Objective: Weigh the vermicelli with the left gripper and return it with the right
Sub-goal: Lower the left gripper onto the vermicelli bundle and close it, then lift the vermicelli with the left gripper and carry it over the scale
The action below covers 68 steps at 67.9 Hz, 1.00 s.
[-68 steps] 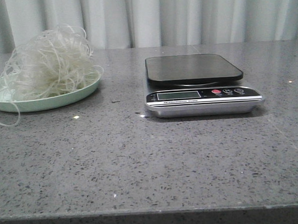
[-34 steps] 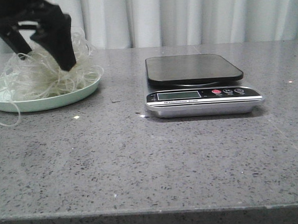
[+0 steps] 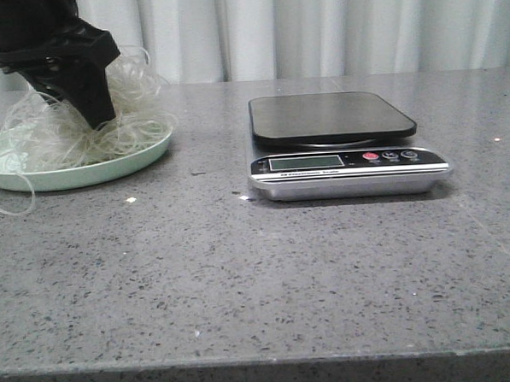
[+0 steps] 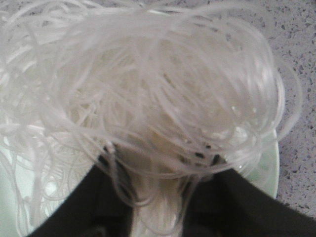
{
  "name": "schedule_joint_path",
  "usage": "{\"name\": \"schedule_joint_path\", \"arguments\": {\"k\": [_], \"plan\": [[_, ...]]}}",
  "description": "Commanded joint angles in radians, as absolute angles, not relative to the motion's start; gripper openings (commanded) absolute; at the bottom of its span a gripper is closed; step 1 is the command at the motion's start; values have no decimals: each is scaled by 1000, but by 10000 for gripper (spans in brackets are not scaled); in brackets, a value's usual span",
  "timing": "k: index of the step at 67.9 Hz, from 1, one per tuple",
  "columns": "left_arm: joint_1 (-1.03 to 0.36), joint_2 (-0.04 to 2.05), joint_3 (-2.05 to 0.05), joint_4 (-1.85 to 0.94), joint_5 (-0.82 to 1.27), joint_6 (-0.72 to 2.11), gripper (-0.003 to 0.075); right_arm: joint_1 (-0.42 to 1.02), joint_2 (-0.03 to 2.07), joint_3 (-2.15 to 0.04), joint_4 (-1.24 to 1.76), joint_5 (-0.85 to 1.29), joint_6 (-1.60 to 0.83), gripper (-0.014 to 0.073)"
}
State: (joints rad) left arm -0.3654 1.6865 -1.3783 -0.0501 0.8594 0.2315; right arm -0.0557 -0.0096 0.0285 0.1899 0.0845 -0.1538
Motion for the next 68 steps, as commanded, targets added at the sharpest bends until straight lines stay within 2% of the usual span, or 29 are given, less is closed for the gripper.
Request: {"name": "schedule_joint_path", "arguments": {"k": [1, 14, 42, 53, 68], "plan": [[-372, 1648, -1409, -44, 822, 233, 148, -63, -27, 20, 179, -6, -155, 152], [-372, 1644, -1472, 0, 857, 233, 139, -63, -27, 20, 179, -6, -155, 152], [-406, 1579, -1822, -34, 958, 233, 139, -63, -27, 20, 179, -6, -155, 152], [-531, 1585, -1948, -36, 948, 233, 139, -63, -27, 20, 179, -6, -155, 152], [-711, 1625, -1970, -32, 854, 233, 139, -63, -27, 20, 179, -6, -155, 152]]}}
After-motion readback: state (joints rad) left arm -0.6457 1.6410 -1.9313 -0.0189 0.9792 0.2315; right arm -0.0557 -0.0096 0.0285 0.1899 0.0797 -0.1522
